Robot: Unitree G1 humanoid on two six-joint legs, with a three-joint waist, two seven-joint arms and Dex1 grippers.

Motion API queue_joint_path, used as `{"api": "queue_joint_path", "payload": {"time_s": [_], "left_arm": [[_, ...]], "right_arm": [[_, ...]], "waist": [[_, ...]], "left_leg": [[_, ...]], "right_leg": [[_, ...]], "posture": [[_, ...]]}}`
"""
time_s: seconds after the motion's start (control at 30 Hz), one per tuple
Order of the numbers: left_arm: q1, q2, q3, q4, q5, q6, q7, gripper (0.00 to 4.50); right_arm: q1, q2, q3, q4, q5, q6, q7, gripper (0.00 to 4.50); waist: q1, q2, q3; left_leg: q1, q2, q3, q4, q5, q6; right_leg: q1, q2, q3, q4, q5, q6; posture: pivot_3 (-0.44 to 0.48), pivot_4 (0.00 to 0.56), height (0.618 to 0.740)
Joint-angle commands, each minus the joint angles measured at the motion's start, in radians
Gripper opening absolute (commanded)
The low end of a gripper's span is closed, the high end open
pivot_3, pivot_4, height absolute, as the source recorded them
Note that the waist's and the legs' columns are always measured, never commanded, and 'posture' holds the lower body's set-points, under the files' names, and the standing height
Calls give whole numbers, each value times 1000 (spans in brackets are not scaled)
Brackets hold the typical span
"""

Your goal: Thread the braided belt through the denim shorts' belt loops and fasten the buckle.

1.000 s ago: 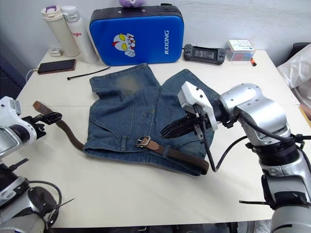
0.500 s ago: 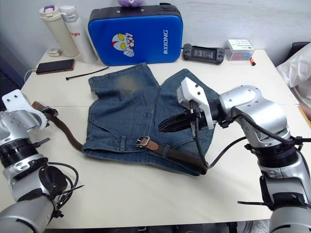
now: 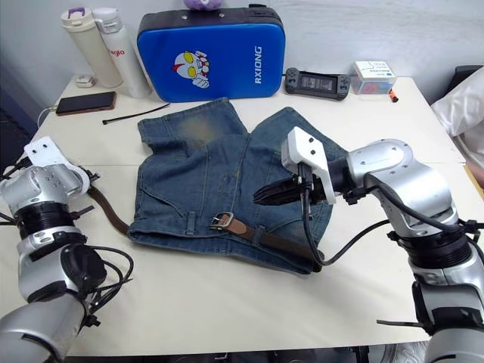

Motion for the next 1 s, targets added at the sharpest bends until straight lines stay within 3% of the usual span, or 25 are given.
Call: {"api": "queue_joint_path", "payload": {"time_s": [0.03,0.27,0.47,0.67,0.87,0.9,0.97,1.0], "left_arm": [[66,19,-105,-254,-71,-150,-245,78],[202,102,-219,-527,-152,-247,-560,27],[380,277,-402,-658,-49,-627,-873,27],[393,307,-493,-703,-73,-760,-1059,27],[322,279,-541,-664,-32,-822,-1079,27],[309,271,-548,-658,-34,-825,-1084,0],[294,261,-554,-650,-40,-824,-1098,0],[290,257,-555,-648,-43,-824,-1104,0]], "right_arm": [[1,-19,-42,-25,-1,-28,-2,0],[-1,-20,-34,-12,-7,-45,-1,0],[-40,30,-23,48,-72,-141,-53,0],[-133,154,8,93,-204,-348,-134,0],[-150,169,58,129,-282,-425,-102,0],[-148,173,67,133,-293,-433,-98,652],[-143,172,79,133,-302,-433,-86,1328],[-141,171,81,136,-315,-440,-90,1899]], "waist": [[1,-2,1],[-4,-2,1],[-10,0,2],[-8,4,4],[-3,4,4],[-3,4,4],[-3,4,4],[-4,4,4]], "left_leg": [[0,0,0,0,0,0],[-1,1,0,0,0,0],[0,1,2,-2,0,0],[-1,1,3,-1,0,1],[-2,0,2,-1,1,3],[-3,0,2,-1,1,3],[-3,0,2,-1,2,4],[-3,0,2,-1,2,4]], "right_leg": [[0,0,0,0,0,0],[0,0,0,-2,0,0],[0,0,1,-4,0,0],[-1,0,1,-3,0,0],[-1,1,-1,-3,0,0],[-1,1,-1,-3,0,0],[-1,1,-1,-3,0,0],[-1,1,-1,-3,0,0]], "posture": [[0,150,725],[0,150,725],[0,150,725],[0,150,725],[0,150,725],[0,150,725],[0,150,725],[0,150,725]]}}
